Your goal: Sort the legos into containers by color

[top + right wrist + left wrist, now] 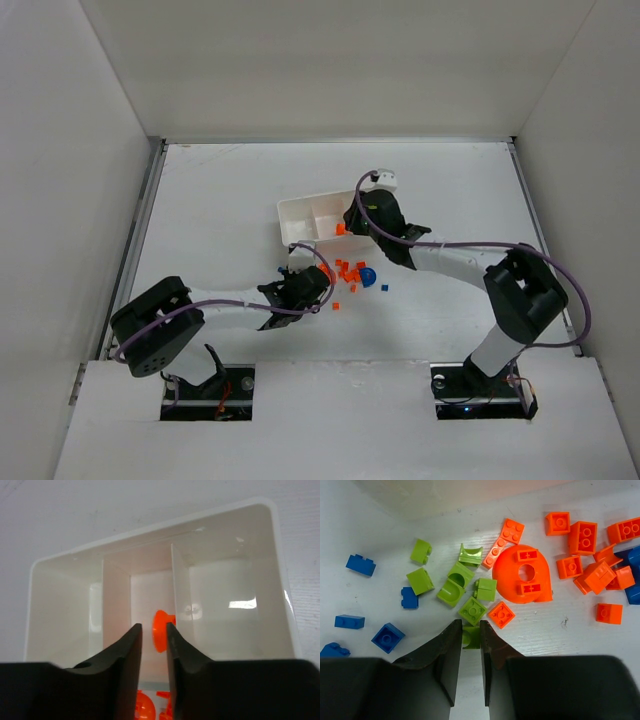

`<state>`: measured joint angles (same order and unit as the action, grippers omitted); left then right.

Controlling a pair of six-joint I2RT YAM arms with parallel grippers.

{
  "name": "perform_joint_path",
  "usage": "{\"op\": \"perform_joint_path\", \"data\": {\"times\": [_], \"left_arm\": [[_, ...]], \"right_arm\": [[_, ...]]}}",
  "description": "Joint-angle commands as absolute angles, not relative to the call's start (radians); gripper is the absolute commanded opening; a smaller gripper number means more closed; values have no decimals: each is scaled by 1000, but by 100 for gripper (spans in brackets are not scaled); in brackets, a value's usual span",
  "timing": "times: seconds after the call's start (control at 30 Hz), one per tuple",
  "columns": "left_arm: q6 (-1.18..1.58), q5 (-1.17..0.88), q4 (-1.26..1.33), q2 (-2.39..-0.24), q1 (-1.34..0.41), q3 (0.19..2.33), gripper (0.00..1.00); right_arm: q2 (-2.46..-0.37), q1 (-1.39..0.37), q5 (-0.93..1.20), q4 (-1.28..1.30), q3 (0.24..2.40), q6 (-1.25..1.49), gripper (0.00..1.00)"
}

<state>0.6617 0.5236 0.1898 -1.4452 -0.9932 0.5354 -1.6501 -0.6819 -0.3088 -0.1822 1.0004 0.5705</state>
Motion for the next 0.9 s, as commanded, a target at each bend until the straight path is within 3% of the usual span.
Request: {"op": "perform_joint_path", "data": {"times": [0.0,0.13,0.4,0.57,0.73,0.87], "left_arm": [[649,549,156,-1460,-1002,554,16],[649,557,156,-1444,-1004,548,7],[655,523,101,-1146,-960,535,4],[634,473,95,-1040,-877,606,4],[586,436,153,-1119,-754,701,6],[563,388,181,-1280,-664,791,7]], "right_arm": [[-1625,-688,-301,-216,1048,574,38],[-1559,-691,-308,-215,1005,565,48],[-1329,-792,-322,-206,720,560,41],[-1255,-910,-348,-157,588,589,43],[-1273,-1039,-394,-123,561,597,56],[-1311,-1114,-426,-121,577,603,59]]}}
